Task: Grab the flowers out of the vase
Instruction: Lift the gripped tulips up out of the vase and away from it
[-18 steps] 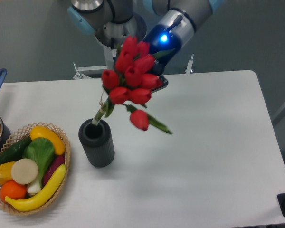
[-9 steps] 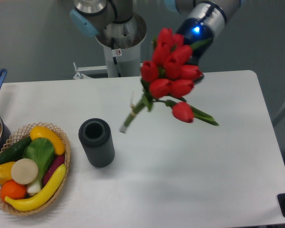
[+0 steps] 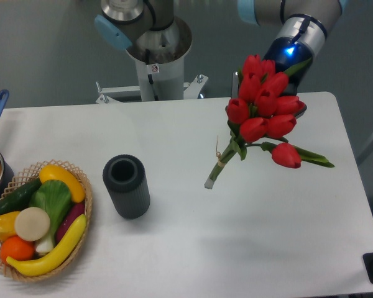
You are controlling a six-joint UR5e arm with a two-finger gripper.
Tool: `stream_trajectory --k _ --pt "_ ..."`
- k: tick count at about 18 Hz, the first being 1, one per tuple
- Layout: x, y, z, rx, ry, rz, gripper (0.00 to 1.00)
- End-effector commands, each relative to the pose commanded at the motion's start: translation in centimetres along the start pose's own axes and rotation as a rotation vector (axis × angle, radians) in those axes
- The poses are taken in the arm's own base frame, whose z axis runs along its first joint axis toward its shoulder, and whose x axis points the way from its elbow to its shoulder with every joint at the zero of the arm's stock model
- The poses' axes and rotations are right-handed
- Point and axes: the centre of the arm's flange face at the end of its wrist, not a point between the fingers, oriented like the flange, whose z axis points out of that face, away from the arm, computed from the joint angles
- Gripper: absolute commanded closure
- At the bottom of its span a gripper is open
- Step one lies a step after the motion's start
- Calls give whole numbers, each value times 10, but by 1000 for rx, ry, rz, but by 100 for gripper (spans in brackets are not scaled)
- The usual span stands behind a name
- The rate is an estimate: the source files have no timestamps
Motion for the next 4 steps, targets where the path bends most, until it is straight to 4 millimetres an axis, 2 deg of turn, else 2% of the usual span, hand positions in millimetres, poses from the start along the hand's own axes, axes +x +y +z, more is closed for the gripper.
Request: stream_trajectory --k 4 --pt "3 0 1 -1 0 3 63"
